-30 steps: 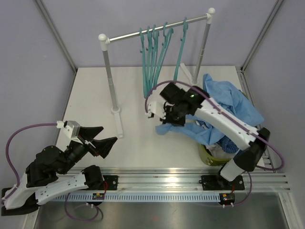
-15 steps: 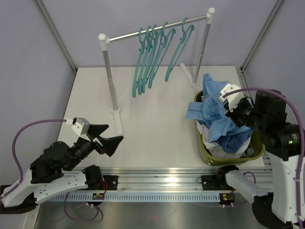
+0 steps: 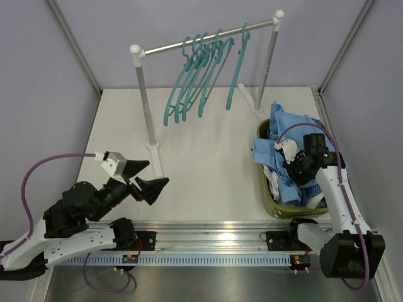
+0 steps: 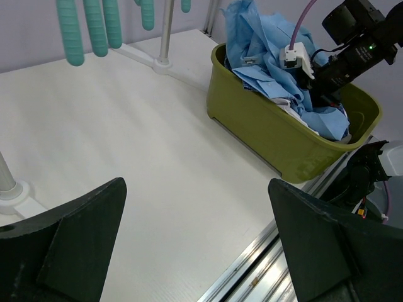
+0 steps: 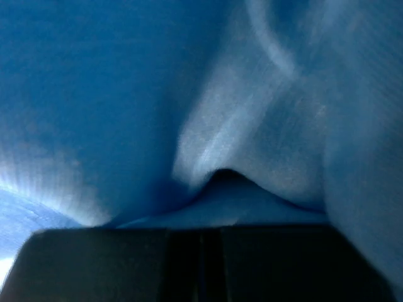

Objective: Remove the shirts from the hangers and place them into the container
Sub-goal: Place the shirt into the basket

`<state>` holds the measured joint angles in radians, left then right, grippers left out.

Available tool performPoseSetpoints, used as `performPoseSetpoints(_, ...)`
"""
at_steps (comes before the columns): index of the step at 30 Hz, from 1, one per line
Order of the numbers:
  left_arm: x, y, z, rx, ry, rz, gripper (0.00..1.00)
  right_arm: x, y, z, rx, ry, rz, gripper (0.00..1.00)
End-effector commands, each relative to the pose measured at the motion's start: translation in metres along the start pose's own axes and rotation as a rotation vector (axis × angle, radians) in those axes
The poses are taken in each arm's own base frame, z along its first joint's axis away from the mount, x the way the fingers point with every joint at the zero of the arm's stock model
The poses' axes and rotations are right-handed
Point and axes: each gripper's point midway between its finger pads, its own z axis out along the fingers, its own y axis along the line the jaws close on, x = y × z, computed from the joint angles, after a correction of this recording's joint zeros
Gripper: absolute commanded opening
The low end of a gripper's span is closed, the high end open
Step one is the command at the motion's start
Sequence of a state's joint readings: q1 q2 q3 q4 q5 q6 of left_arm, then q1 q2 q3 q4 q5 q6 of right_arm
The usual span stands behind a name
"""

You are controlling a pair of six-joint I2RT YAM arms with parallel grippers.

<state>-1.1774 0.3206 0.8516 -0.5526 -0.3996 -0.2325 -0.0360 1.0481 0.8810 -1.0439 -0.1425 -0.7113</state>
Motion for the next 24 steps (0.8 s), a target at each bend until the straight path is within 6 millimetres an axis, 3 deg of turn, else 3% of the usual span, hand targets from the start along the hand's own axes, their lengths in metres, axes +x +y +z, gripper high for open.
performPoseSetpoints(1,-0.017,-0.012,0.005,0.049,-0.044,-0.001,0.99,-0.003,0.0,0.017,-0.028,-0.03,0.003,0.0)
performPoseSetpoints(2,-0.016,-0.013,0.006,0.051,-0.044,-0.001,0.99,-0.005,0.0,0.014,-0.023,-0.047,0.0,0.01)
performPoseSetpoints(5,-0.013,-0.014,0.009,0.054,-0.043,-0.002,0.99,-0.015,0.0,-0.009,-0.006,-0.101,-0.005,0.28)
performPoseSetpoints(6,-0.012,-0.015,0.01,0.055,-0.043,-0.001,0.99,-0.028,-0.005,-0.026,0.016,-0.147,-0.012,0.42)
performPoseSetpoints(8,-0.013,-0.015,0.01,0.055,-0.043,0.004,0.99,-0.032,0.001,-0.053,0.016,-0.178,-0.017,0.53)
performPoseSetpoints(9,-0.014,-0.015,0.01,0.056,-0.046,0.004,0.99,-0.047,-0.003,-0.076,0.043,-0.236,-0.031,0.63)
performPoseSetpoints(11,-0.014,-0.015,0.01,0.053,-0.042,0.01,0.99,-0.051,0.002,-0.099,0.04,-0.253,-0.028,0.7)
performPoseSetpoints(12,-0.015,-0.014,0.01,0.052,-0.044,0.01,0.99,-0.063,-0.001,-0.12,0.065,-0.305,-0.039,0.75)
performPoseSetpoints(16,-0.01,-0.012,0.01,0.042,-0.033,0.001,0.99,-0.08,0.003,-0.151,0.065,-0.378,-0.004,0.99)
performPoseSetpoints(20,-0.006,-0.008,0.007,0.023,-0.025,-0.015,0.99,-0.103,-0.007,-0.162,0.091,-0.474,0.155,0.99)
performPoseSetpoints(24,-0.004,0.003,0.004,-0.036,-0.012,-0.026,0.99,-0.118,-0.036,-0.174,0.229,-0.569,0.384,0.99)
